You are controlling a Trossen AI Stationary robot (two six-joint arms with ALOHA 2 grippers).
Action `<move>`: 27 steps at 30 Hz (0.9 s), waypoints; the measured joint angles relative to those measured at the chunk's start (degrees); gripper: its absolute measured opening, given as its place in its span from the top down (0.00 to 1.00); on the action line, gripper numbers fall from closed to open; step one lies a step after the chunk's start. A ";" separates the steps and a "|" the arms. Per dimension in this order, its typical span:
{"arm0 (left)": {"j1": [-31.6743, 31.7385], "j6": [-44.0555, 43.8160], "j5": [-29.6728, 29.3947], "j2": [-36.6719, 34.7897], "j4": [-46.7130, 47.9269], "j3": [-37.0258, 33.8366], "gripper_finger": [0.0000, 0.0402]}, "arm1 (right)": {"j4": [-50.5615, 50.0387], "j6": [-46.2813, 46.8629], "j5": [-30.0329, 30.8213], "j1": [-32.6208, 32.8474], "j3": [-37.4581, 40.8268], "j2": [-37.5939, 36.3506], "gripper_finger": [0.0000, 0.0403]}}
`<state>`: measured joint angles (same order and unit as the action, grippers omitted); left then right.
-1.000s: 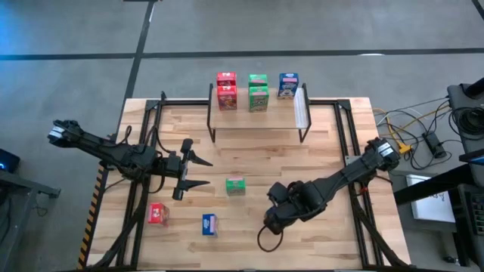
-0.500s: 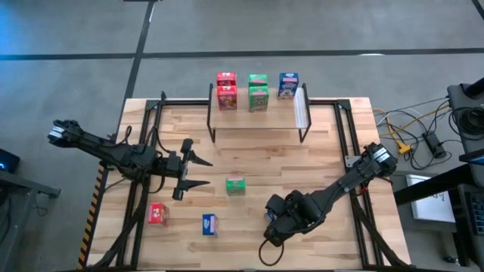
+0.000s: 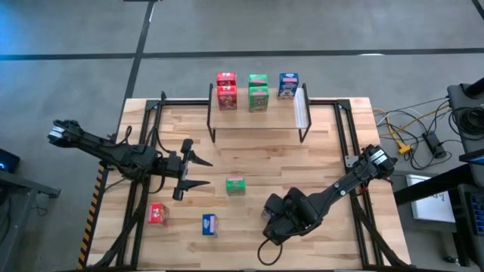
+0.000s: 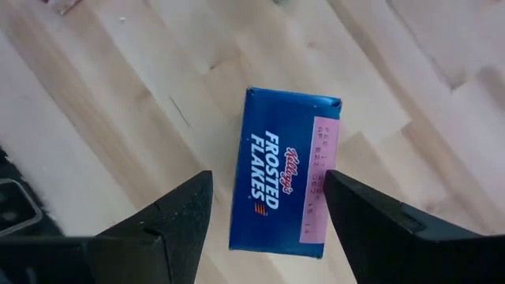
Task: Stack cereal on shelf
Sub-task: Put the right blue cereal box on the shelf
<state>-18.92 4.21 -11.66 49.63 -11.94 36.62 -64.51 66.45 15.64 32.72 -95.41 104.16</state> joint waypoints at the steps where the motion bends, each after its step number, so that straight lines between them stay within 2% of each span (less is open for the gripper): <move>1: 0.00 0.00 0.00 0.00 0.00 0.00 0.42 | 0.02 -1.43 0.74 0.25 0.01 0.00 0.42; 5: 0.00 0.00 0.00 0.02 0.00 0.00 0.42 | 0.00 -6.15 3.85 1.39 0.04 0.02 0.42; 12: 0.00 0.00 0.00 0.01 0.00 0.00 0.42 | -0.04 -10.44 4.73 2.67 0.04 -0.47 0.42; 23: 0.00 -0.02 0.00 0.02 0.02 0.00 0.42 | 0.22 -8.26 23.35 8.94 0.13 -0.48 0.42; 27: 0.00 -0.02 0.00 0.02 0.02 0.00 0.42 | 0.74 -4.43 25.55 10.10 1.63 -0.48 0.42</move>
<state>-18.92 4.19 -11.66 49.65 -11.92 36.62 -63.77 62.03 41.19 42.81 -93.77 103.68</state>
